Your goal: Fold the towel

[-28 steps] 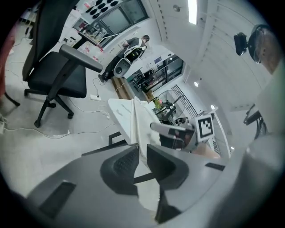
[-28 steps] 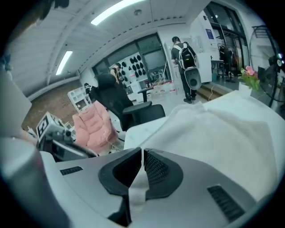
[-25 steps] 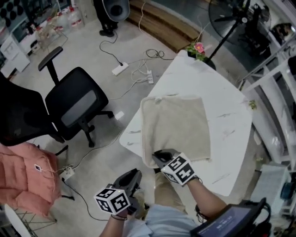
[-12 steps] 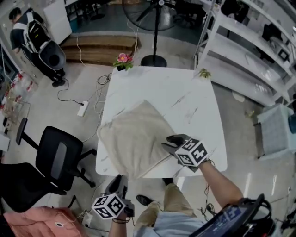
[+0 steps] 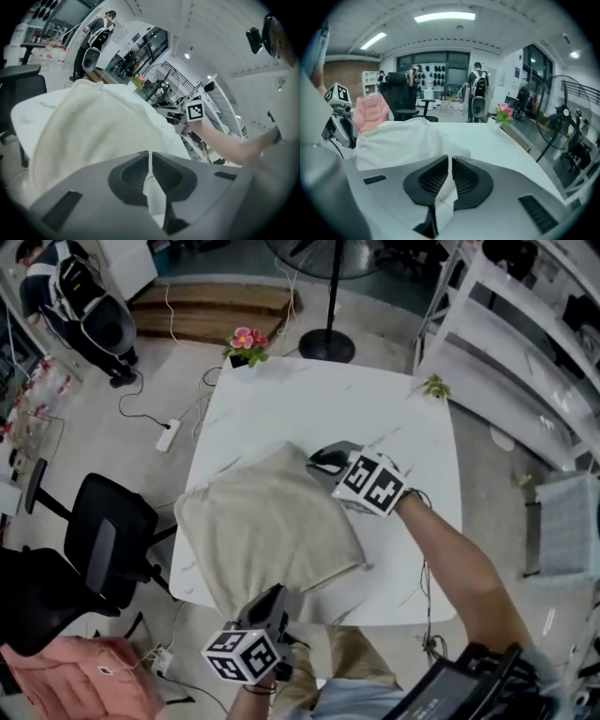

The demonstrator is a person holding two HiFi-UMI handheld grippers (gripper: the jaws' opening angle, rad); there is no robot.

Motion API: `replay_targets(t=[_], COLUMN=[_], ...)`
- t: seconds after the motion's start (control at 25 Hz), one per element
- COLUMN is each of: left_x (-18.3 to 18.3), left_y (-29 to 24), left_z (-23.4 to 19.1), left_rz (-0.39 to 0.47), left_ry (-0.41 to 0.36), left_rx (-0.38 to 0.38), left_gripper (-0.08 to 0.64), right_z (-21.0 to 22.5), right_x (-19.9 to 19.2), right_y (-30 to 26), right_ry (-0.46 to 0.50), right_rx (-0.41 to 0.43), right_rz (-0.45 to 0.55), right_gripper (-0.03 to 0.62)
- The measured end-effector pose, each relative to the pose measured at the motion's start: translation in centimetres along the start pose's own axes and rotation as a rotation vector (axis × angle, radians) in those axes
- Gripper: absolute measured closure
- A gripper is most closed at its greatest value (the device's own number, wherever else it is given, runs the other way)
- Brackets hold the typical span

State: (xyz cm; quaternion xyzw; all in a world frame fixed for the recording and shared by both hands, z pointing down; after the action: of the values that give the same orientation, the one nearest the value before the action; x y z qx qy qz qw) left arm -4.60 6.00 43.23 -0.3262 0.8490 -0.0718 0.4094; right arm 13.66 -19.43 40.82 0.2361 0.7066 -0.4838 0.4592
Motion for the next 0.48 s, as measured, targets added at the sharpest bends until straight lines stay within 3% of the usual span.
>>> replay_targets(t=[0.16, 0.28, 0.48], left_x=[-1.8, -2.7, -4.2], left_y=[-4.5, -7.0, -9.3], left_z=[4.0, 4.8, 3.7], left_rz=[-0.043, -0.081, -0.201], left_ry=[0.02, 0.064, 0.104], left_rx=[-0.033, 0.01, 0.101], left_gripper=[0.54, 0.545, 0.545], right_z=[1.7, 2.0, 2.6], right_x=[0.4, -0.1, -1.8], right_y=[-3.9, -6.4, -9.2], right_ry=[0.119, 0.165, 0.29], right_rx=[0.158, 0.268, 0.294], right_rz=[0.004, -0.021, -0.121], right_gripper=[0.571, 0.577, 0.577])
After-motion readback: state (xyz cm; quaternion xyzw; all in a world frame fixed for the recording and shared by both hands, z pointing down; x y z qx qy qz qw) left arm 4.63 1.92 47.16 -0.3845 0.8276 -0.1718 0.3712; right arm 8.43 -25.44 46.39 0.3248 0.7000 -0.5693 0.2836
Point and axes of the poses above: the fingertips, and each gripper's own axes: y backward along the fingers, z to its right, x out of its top, the point moved 9 cm from there along y, backward along the fingers, and after that the axes turned 11 degrees about z, right-handed, at the moved point
